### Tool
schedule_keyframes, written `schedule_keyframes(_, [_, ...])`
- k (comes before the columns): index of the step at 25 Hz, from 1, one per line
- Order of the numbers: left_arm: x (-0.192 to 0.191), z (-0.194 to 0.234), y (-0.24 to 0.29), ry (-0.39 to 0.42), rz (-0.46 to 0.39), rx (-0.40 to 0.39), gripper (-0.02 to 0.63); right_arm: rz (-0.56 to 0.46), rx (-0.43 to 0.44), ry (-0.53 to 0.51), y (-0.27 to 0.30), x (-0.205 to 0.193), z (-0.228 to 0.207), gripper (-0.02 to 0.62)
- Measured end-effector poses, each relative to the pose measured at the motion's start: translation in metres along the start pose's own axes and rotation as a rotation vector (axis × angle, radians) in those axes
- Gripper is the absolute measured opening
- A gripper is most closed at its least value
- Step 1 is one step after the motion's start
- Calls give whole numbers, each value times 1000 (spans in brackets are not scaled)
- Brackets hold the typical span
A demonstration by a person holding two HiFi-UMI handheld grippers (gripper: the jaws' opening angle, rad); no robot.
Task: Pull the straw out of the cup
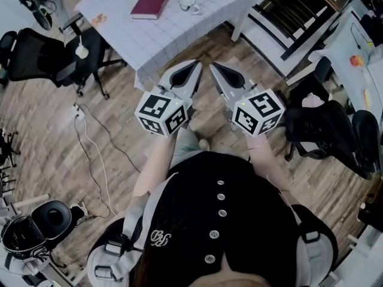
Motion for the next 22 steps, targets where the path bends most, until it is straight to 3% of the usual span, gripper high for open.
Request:
schedule_keyframes(11, [10, 56, 58, -17, 41, -32, -3, 7, -46, 48, 55, -17, -49, 0])
schedule_keyframes(22, [60, 151, 124, -18, 79, -67, -3, 25, -131, 81, 150, -12, -120, 0])
Point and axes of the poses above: the fingertips, and each gripper's own axes: y forward along the fingers, z to its left, x out of its top, the point moved 9 cm from there along -y, backward along the fingers, and after that the axes turned 12 degrees about -y, right-handed, at the moved point
